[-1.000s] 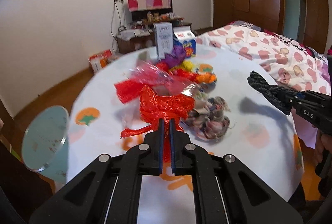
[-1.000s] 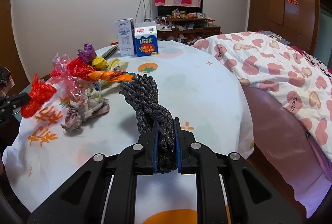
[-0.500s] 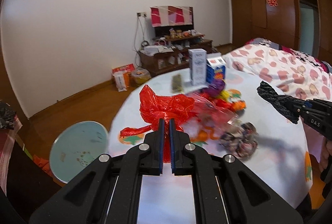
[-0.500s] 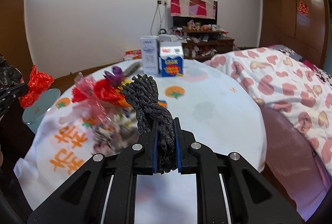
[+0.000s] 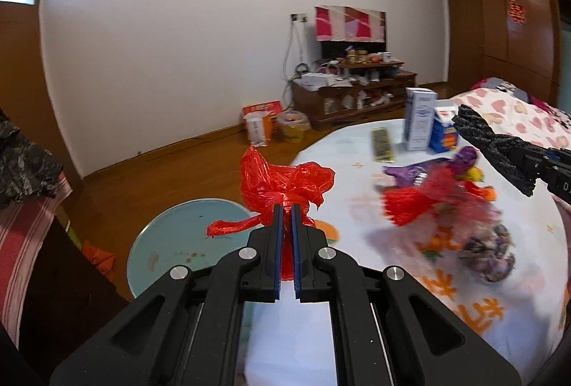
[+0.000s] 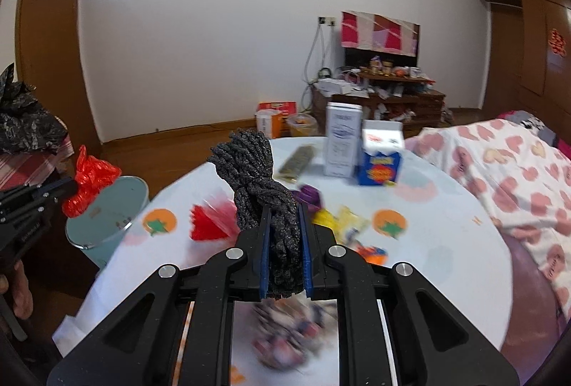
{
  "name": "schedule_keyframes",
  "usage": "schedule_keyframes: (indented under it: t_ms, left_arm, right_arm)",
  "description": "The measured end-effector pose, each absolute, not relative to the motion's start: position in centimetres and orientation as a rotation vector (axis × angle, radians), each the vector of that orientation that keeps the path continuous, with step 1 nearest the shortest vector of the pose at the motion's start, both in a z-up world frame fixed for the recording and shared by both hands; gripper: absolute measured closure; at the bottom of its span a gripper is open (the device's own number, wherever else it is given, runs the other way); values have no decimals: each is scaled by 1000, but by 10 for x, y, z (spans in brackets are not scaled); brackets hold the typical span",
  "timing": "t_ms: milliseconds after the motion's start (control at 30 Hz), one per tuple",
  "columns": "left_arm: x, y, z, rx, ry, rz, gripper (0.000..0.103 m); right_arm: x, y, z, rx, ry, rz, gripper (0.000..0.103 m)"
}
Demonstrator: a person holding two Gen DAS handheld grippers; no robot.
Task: Collect trash
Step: 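Carry red bag with left gripper over bin while right gripper brings rope alongside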
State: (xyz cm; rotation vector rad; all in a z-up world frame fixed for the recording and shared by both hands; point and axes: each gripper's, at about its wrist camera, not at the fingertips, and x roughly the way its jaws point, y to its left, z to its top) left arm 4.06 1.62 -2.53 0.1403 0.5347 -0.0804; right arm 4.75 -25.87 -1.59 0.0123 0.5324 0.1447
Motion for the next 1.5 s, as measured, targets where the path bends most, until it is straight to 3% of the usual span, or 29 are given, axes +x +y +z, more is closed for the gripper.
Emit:
schedule_keyframes:
  t_ms: [633,1500]
  left_arm:
    - [77,77,-39,142,544,103,99]
    - [82,131,-45,69,561,198,99]
  right_arm:
    - [125,-172,-28,-5,603,265,89]
    - [162,-75,-45,-55,627,419,89]
